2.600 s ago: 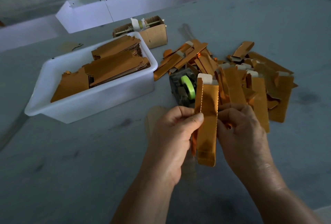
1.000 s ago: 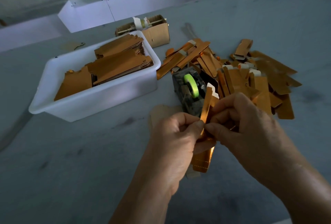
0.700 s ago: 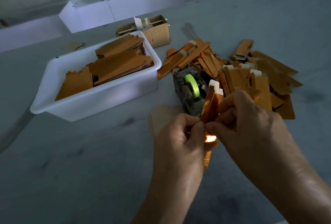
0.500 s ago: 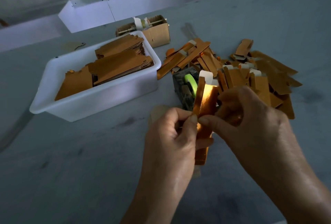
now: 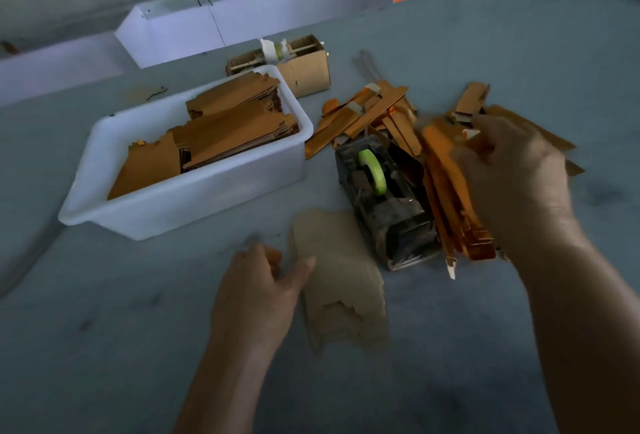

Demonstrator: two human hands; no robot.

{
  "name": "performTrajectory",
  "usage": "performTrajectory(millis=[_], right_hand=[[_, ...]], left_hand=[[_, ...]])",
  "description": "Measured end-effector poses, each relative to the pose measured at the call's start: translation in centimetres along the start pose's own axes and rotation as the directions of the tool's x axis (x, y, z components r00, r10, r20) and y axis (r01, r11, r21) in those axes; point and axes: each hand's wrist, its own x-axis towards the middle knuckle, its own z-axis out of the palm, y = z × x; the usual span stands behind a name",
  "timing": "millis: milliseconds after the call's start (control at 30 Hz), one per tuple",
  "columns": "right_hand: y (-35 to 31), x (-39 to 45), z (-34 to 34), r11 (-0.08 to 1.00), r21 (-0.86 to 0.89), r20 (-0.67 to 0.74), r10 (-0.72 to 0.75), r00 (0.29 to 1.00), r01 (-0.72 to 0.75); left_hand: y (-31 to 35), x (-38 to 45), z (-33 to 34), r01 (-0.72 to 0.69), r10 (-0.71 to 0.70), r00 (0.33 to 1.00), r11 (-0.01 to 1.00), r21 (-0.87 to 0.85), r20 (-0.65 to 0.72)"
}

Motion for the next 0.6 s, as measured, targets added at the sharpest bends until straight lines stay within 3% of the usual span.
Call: performTrajectory(millis=[67, 200, 433, 533, 600], right_hand=[[-0.4, -0.2, 0.4, 0.999, -0.045, -0.074, 0.017, 0.997, -0.021], [-1.1, -3.0, 0.8, 0.986, 0.033, -0.167, -0.154, 0.974, 0.162], [-1.2, -5.9, 0.3, 0.948, 0.215, -0.109, -0.216, 0.970, 0.235], [-1.2, -7.5, -0.2, 0.937, 0.231, -0.002, -0.267, 0.964, 0.260], [-1.4, -9.2, 0.3, 0.957, 0.137, 0.222, -0.282, 0.933, 0.256]], left_hand=[[0.1, 0.2, 0.7, 0.009, -0.008, 0.999, 0.999, -0.035, 0.032], [0.6, 0.9, 1.5, 0.027, -0.021, 0.999, 0.987, -0.159, 0.040], [0.0, 1.6, 1.3, 0.095, -0.077, 0.995, 0.947, -0.308, 0.070], [-0.1, 1.8, 1.3, 0.117, -0.087, 0.989, 0.953, -0.280, 0.116], [-0.1, 1.9, 1.3, 0.100, -0.068, 0.988, 0.967, -0.234, 0.141]])
